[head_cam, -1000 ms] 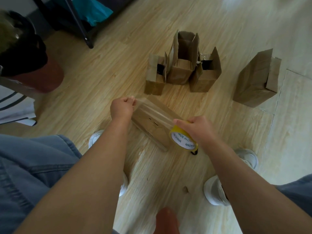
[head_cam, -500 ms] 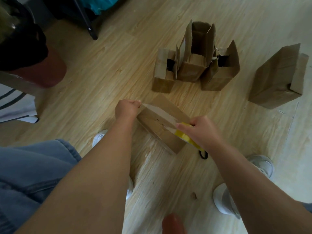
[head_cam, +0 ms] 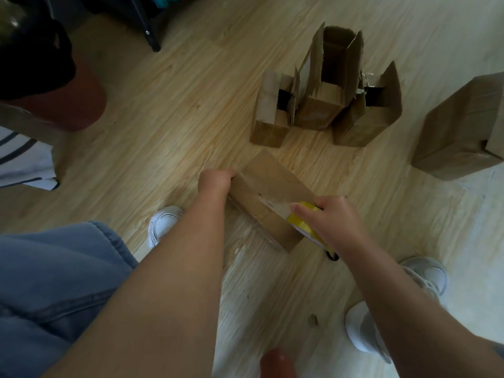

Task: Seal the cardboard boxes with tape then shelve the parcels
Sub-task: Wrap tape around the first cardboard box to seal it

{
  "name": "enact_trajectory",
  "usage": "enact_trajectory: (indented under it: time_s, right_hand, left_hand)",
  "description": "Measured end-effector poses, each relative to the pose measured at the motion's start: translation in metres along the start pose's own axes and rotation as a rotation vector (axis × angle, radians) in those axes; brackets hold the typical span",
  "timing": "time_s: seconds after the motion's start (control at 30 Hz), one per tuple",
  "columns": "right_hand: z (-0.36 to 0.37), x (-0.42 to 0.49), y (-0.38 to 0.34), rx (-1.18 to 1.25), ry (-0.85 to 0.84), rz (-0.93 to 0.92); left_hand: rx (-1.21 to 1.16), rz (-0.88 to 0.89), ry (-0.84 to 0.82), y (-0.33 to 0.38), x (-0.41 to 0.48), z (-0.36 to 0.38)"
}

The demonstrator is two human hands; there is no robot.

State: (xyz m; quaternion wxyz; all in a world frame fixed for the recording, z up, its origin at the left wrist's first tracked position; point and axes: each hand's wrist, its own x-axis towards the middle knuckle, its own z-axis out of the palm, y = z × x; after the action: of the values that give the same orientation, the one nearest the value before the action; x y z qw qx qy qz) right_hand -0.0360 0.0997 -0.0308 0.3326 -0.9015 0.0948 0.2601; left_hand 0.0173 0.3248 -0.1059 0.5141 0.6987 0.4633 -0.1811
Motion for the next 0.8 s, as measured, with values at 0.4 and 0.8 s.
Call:
enact_trajectory:
  time_s: [0.4, 0.8]
  right_hand:
    - [0.001, -0.001, 0.003, 0.003, 0.009, 0.005]
    - [0.004, -0.003, 0.001, -0.031, 0.057, -0.005]
  left_hand:
    - [0.164, -0.052, 0.114, -0.013, 0.019, 0.002]
    - [0.279, 0.31, -0.14, -0.005, -0.021, 0.007]
